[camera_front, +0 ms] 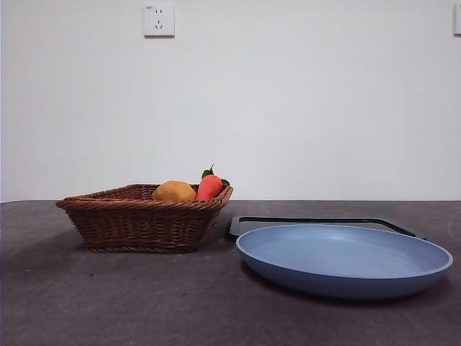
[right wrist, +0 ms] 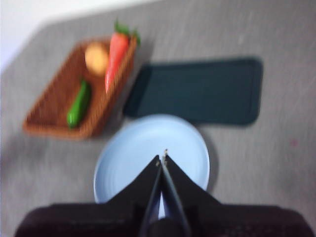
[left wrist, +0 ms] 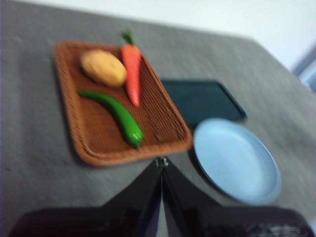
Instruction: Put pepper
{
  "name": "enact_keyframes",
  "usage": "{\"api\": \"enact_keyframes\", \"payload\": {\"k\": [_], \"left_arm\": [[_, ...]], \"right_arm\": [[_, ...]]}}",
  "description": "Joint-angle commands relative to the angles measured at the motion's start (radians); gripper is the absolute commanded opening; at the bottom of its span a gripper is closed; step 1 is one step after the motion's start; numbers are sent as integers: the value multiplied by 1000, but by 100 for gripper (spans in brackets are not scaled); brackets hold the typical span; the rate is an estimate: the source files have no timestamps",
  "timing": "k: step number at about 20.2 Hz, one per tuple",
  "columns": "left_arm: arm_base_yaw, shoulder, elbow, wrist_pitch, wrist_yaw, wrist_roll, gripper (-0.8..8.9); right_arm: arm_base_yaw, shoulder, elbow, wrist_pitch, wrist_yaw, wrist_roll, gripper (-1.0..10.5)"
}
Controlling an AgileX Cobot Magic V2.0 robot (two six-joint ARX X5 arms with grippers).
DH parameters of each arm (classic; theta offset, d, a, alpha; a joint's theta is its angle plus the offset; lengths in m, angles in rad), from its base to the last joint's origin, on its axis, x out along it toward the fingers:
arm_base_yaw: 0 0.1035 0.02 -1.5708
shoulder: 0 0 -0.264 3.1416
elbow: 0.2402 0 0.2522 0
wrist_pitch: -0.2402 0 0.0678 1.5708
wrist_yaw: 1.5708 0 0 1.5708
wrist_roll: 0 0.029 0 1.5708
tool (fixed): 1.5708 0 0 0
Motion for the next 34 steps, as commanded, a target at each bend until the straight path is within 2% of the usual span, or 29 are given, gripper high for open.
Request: {"api": "enact_keyframes", "payload": {"k": [1, 4, 7, 10, 11, 17, 26, 31, 34], "left_arm": [[2, 39, 58, -64, 45, 106, 6], [2, 77, 108, -145, 47, 148, 6], [2, 82, 113, -130, 36, 148, 45], [2, 82, 113, -130, -23, 145, 328], [2, 82, 113, -131, -24, 145, 377], [2, 82, 113, -130, -11, 141, 379], [2, 82, 113, -130, -11, 141, 379], [2, 82, 113, -130, -12, 141, 379], [2, 82, 113, -130, -12, 141, 379]], "right_arm": [[10, 55, 79, -124, -6, -139, 5], [19, 116, 137, -245, -6, -204, 6], [19, 128, 138, -245, -6, -204, 32], [19, 128, 138, -243, -3, -192, 264], [19, 129, 138, -243, -3, -180, 321], [19, 212, 138, -237, -3, -152, 325], [21, 618, 138, -65, 0, -136, 324], [57, 830, 138, 35, 7, -138, 323], [92, 918, 138, 88, 76, -148, 309]]}}
